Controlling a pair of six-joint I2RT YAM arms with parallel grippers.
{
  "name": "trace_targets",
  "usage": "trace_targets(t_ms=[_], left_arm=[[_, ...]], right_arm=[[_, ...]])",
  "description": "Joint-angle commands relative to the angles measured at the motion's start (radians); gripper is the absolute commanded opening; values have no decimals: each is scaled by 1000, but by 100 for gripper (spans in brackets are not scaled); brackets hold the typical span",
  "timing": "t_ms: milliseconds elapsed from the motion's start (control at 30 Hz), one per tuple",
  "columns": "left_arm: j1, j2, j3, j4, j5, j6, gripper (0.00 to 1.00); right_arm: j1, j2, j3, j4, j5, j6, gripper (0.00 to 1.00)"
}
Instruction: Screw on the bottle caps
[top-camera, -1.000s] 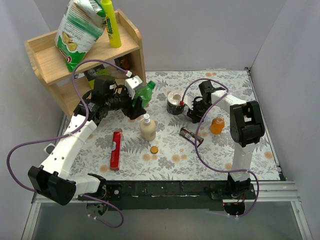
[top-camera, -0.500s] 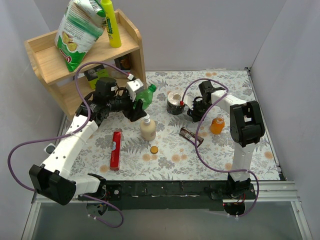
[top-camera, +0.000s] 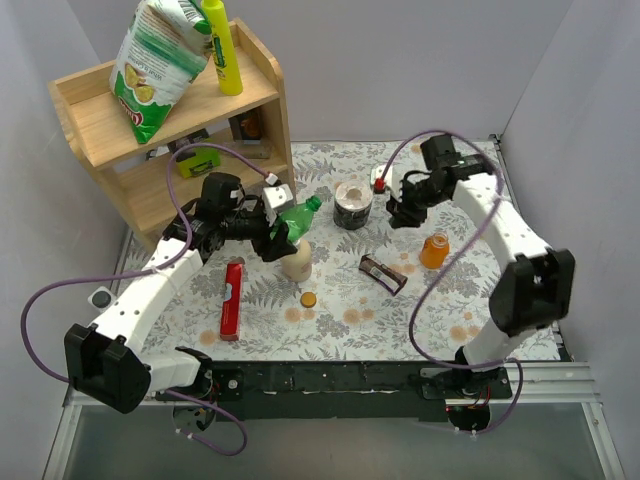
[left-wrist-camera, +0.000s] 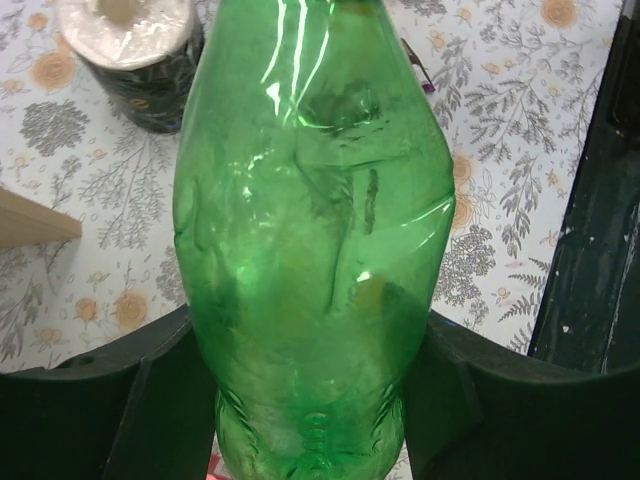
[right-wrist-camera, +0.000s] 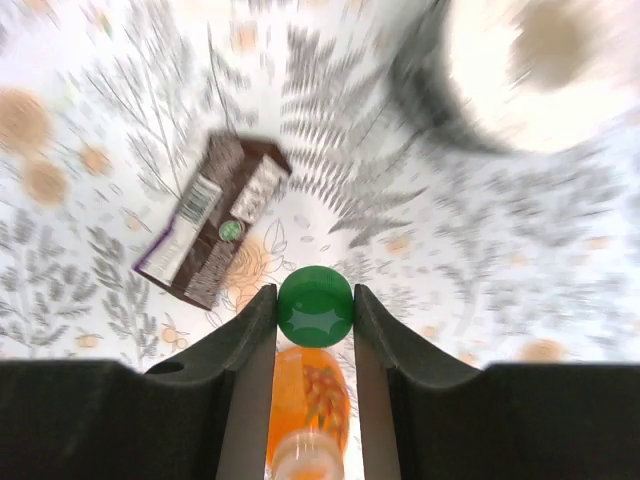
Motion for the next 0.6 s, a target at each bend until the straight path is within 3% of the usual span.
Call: trace_targets(t_ms=[0,100,233,567], left_arm=[[-14,-64,-81,123,117,85,0],[-49,-113,-171,220,108,130,0],[-118,-124,-196,223,107,192,0],[-199,-197,-289,375,71,171,0]], right_arm=[[71,-246,171,-164,-225,90,31],[167,-333,226,-179,-247,103,30],[293,-441,199,-97,-200,136,32],[527,-406,268,-141,-101,62,31]])
